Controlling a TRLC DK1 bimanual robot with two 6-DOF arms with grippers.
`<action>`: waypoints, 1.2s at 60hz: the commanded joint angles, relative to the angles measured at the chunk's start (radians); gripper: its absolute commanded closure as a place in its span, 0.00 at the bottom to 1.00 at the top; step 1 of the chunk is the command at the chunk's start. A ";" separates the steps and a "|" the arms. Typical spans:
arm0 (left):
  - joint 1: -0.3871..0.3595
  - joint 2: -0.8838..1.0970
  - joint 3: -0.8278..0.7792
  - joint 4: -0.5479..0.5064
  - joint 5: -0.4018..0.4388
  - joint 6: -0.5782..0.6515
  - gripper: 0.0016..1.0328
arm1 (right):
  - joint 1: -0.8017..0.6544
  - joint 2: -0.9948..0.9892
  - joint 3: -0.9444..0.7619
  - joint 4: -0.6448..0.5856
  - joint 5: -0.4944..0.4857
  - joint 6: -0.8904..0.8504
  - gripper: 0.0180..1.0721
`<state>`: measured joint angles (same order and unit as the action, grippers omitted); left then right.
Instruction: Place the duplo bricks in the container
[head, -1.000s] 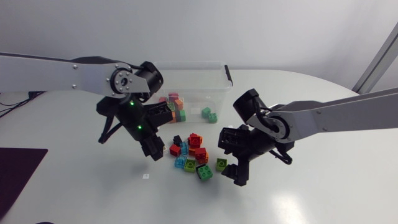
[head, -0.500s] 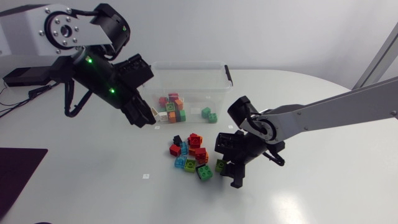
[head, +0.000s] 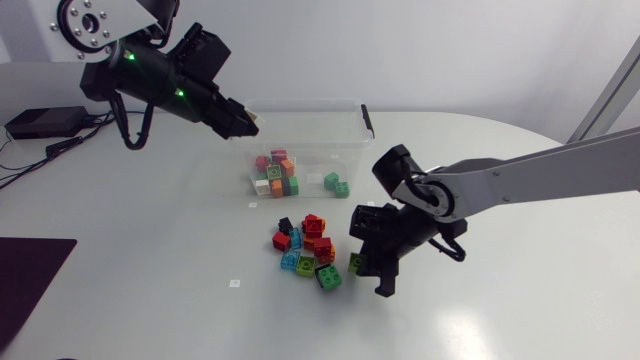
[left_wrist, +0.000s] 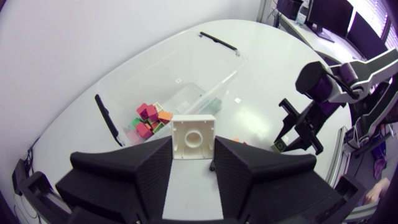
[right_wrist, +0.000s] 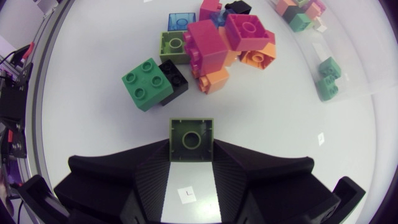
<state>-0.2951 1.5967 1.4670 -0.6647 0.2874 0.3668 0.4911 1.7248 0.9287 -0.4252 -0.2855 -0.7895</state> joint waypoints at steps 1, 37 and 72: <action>0.016 0.078 0.052 0.028 0.012 -0.054 0.71 | -0.025 -0.060 0.039 -0.027 -0.006 -0.010 0.79; 0.048 0.381 0.293 0.162 -0.022 -0.195 0.12 | -0.102 -0.156 0.248 -0.076 -0.018 0.116 0.79; 0.037 -0.049 -0.154 0.171 -0.005 0.182 0.04 | -0.134 -0.037 0.581 -0.015 -0.021 0.338 0.79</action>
<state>-0.2516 1.5921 1.3994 -0.4938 0.2722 0.4576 0.3626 1.6390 1.4693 -0.4450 -0.3035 -0.4931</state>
